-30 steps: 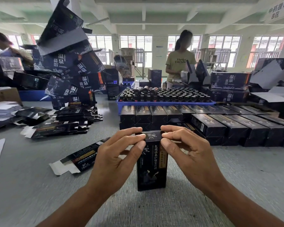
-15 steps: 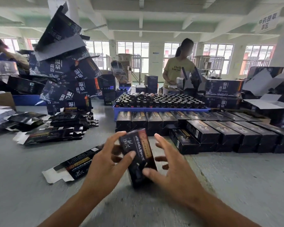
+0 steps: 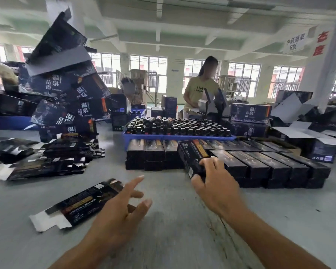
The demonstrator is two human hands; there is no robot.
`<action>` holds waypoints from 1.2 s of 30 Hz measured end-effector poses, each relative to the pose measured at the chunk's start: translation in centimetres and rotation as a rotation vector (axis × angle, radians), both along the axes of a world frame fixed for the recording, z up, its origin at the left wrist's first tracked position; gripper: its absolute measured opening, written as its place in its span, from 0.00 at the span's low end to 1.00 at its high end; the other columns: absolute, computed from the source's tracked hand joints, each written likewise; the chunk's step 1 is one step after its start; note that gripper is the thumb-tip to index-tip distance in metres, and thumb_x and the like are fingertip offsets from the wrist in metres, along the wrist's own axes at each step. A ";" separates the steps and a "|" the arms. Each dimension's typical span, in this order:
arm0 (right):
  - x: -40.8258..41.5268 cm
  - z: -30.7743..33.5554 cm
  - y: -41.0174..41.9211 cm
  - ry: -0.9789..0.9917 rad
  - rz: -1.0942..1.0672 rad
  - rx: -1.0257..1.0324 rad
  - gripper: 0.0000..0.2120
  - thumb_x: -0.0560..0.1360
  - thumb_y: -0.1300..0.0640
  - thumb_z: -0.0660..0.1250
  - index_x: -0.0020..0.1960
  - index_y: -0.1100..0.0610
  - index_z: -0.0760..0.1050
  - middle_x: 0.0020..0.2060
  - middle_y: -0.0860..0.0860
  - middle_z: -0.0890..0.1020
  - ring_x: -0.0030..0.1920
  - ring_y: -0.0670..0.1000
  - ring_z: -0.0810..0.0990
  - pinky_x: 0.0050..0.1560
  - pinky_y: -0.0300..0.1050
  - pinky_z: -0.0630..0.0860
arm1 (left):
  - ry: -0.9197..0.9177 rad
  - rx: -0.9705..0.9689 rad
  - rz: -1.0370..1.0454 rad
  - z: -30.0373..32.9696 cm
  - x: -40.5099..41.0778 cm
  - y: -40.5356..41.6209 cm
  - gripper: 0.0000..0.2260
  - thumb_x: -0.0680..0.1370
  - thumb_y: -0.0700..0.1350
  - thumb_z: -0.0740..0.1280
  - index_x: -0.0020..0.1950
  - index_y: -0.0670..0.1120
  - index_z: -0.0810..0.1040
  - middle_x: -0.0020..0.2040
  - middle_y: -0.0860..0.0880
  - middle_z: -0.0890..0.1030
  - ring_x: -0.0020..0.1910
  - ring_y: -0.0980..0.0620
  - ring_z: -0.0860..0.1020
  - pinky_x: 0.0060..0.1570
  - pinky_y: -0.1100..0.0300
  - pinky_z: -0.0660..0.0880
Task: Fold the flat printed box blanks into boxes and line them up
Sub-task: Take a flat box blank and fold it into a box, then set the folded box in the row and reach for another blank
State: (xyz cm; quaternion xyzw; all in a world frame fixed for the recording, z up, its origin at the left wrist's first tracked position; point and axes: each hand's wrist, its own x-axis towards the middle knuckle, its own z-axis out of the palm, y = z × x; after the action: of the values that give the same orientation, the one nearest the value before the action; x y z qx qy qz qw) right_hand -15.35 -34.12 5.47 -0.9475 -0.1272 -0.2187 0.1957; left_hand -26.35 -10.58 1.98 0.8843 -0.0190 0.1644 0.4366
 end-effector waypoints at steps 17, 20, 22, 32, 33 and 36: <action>-1.3 0.2 3.0 0.038 0.371 0.087 0.20 0.80 0.41 0.59 0.63 0.52 0.79 0.57 0.49 0.82 0.58 0.48 0.77 0.55 0.44 0.71 | 0.400 0.600 0.521 -1.8 3.2 9.4 0.44 0.72 0.77 0.55 0.81 0.55 0.50 0.80 0.41 0.57 0.79 0.39 0.53 0.76 0.40 0.51; -2.3 -0.4 3.6 0.211 0.478 0.120 0.18 0.81 0.39 0.59 0.61 0.47 0.78 0.54 0.41 0.81 0.55 0.41 0.78 0.52 0.37 0.70 | 0.480 0.604 0.495 -1.7 3.3 9.9 0.48 0.69 0.80 0.53 0.81 0.55 0.50 0.79 0.43 0.61 0.78 0.40 0.57 0.74 0.39 0.53; -2.7 -1.7 3.2 0.282 0.490 0.139 0.13 0.80 0.39 0.59 0.57 0.43 0.78 0.52 0.38 0.81 0.53 0.37 0.79 0.49 0.33 0.70 | 0.496 0.607 0.483 -1.5 3.2 9.9 0.49 0.67 0.82 0.53 0.81 0.55 0.51 0.77 0.45 0.65 0.76 0.42 0.62 0.73 0.40 0.57; -3.0 -3.6 2.0 0.395 0.469 0.273 0.05 0.80 0.37 0.61 0.48 0.34 0.74 0.44 0.35 0.81 0.47 0.28 0.75 0.40 0.28 0.71 | 0.306 0.666 0.315 0.3 2.4 7.2 0.55 0.59 0.83 0.60 0.80 0.58 0.51 0.68 0.47 0.71 0.63 0.48 0.72 0.62 0.52 0.73; -3.0 -3.5 2.0 0.391 0.462 0.289 0.05 0.80 0.37 0.61 0.48 0.34 0.74 0.45 0.35 0.80 0.47 0.27 0.75 0.39 0.27 0.71 | 0.249 0.702 0.305 0.6 2.3 6.6 0.54 0.60 0.83 0.60 0.80 0.58 0.51 0.67 0.49 0.71 0.61 0.50 0.72 0.61 0.54 0.73; -2.8 -3.1 1.8 0.397 0.453 0.440 0.04 0.79 0.38 0.62 0.49 0.35 0.74 0.46 0.38 0.81 0.46 0.32 0.79 0.40 0.29 0.73 | 0.057 0.806 0.258 1.3 1.9 4.8 0.49 0.65 0.81 0.59 0.80 0.58 0.53 0.66 0.52 0.71 0.60 0.53 0.71 0.60 0.57 0.70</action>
State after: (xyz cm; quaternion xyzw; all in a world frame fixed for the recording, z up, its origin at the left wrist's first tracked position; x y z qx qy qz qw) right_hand -18.16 -32.33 2.35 -0.8545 -0.2430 -0.0039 0.4591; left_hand -24.46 -5.82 3.29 0.9837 0.0410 0.1723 0.0319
